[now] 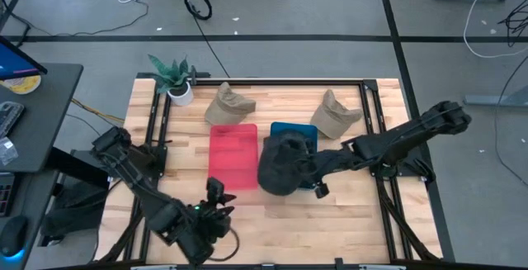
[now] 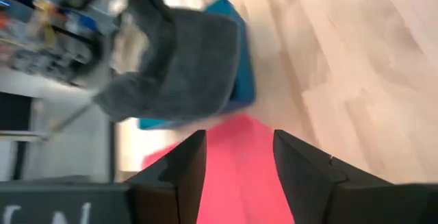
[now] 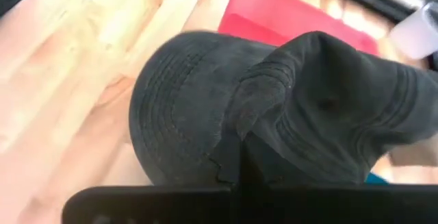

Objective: Pick & Place hat
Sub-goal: Put the black cap into the blue bin

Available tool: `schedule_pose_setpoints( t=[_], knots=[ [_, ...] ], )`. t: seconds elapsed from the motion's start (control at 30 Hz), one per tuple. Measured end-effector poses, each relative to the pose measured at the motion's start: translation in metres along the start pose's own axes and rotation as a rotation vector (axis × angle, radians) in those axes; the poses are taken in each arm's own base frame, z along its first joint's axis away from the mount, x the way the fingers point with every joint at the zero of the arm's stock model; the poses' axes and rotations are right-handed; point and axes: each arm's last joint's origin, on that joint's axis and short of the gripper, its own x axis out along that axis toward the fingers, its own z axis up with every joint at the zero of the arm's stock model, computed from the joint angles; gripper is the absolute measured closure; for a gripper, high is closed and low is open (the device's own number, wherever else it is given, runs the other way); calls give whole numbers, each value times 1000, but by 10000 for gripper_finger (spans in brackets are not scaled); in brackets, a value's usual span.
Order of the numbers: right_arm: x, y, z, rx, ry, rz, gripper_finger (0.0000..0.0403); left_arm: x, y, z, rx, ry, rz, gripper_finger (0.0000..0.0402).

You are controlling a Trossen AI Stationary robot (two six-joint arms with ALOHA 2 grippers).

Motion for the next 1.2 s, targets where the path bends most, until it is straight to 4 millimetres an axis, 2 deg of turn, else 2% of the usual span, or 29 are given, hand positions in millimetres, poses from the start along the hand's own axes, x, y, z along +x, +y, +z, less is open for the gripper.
schedule_pose_setpoints(
  t=[0.23, 0.43, 0.7, 0.93, 1.2],
  knots=[
    [-4, 1, -38, -142, 30, 0, 403, -31, 5, -5, -63, -101, 90, 236],
    [3, 1, -55, -250, 63, -16, 403, -50, 3, -13, -93, -152, 143, 236],
    [5, -13, -63, -248, 119, -59, 403, -61, -2, -17, -88, -195, 177, 236],
    [7, -19, -69, -176, 124, 9, 403, -61, -2, -16, -106, -199, 183, 236],
    [19, -19, -96, -116, 105, 84, 403, -75, 3, -22, -229, -296, 278, 236]
  ],
)
